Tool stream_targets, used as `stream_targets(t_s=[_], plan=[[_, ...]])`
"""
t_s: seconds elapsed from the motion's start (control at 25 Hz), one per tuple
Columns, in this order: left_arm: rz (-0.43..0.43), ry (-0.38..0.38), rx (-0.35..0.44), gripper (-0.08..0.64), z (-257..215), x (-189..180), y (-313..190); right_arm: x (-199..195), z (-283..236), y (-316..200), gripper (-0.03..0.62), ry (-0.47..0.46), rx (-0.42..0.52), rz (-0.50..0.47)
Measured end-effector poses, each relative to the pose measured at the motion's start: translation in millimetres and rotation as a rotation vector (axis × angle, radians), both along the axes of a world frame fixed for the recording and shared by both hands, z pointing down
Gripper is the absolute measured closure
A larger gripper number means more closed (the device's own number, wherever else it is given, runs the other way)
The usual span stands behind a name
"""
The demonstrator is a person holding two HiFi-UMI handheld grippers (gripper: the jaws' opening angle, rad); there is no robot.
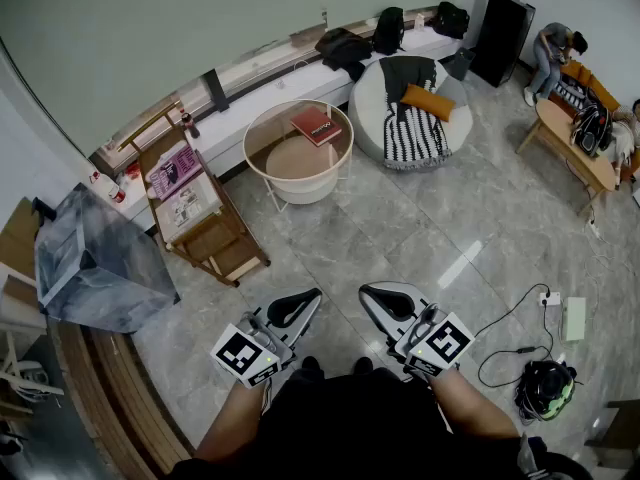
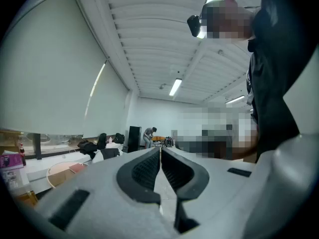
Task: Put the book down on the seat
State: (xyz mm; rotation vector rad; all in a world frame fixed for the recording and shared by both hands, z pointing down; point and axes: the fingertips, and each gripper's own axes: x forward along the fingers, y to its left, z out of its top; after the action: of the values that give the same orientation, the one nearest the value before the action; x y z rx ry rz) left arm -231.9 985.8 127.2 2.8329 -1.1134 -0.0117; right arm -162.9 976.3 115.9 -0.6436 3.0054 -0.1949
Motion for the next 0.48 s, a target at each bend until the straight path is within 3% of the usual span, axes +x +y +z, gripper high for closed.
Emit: stream_targets(t_s=[0.48], plan=[[0.004,-0.016,-0.001,0.531,0,18,8,30,-4,1,0.565,0.0,0.009,-0.021]])
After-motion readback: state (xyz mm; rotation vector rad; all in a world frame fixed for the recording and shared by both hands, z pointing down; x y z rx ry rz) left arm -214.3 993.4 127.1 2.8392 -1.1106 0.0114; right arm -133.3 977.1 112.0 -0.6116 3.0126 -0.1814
